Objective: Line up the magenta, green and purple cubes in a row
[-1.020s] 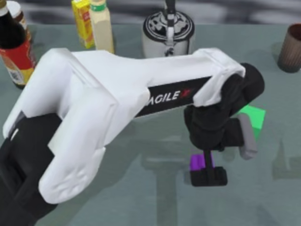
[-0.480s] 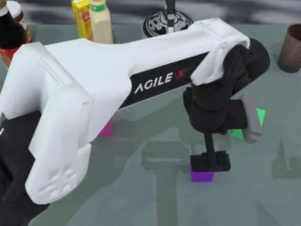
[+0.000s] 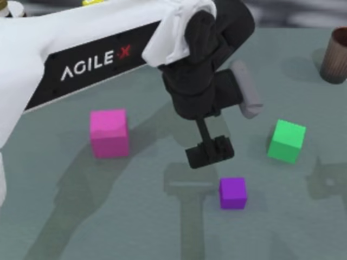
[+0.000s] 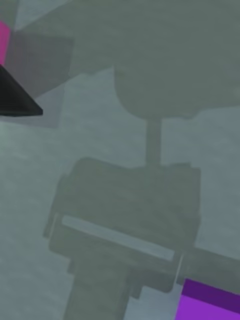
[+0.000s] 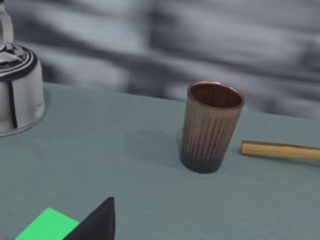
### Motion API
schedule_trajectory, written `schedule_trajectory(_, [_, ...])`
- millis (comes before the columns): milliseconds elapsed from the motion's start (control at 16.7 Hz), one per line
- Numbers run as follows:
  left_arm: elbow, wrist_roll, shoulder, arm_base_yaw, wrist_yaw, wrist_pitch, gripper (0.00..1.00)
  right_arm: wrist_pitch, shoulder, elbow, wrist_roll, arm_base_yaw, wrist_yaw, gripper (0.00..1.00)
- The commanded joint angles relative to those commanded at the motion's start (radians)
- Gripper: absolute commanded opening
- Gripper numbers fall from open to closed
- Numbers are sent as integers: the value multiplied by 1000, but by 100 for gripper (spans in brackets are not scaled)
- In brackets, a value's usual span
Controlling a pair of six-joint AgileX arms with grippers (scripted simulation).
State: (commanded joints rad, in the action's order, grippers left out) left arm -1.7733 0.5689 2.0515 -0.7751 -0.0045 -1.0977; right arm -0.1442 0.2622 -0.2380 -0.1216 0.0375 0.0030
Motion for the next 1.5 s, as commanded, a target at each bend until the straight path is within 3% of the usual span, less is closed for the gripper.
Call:
schedule_trajectory(600, [946,-301,-1085,445,-12,527,100,-522,954,-718,-397,130,-4,100])
schedule_trajectory(900, [1389,-435,-1576,628,-8,795,100,-774,1437,-1078,-594,193,-4,100])
schedule_trajectory(1200, [1678,-533,-1924,753,0,1013,100,-929,1772,-1352,-731,236,-2,100])
schedule_trajectory(1500, [1773,-569,-2052,795,5,1098,100,-975,1883,-1456,-779,250,0,100])
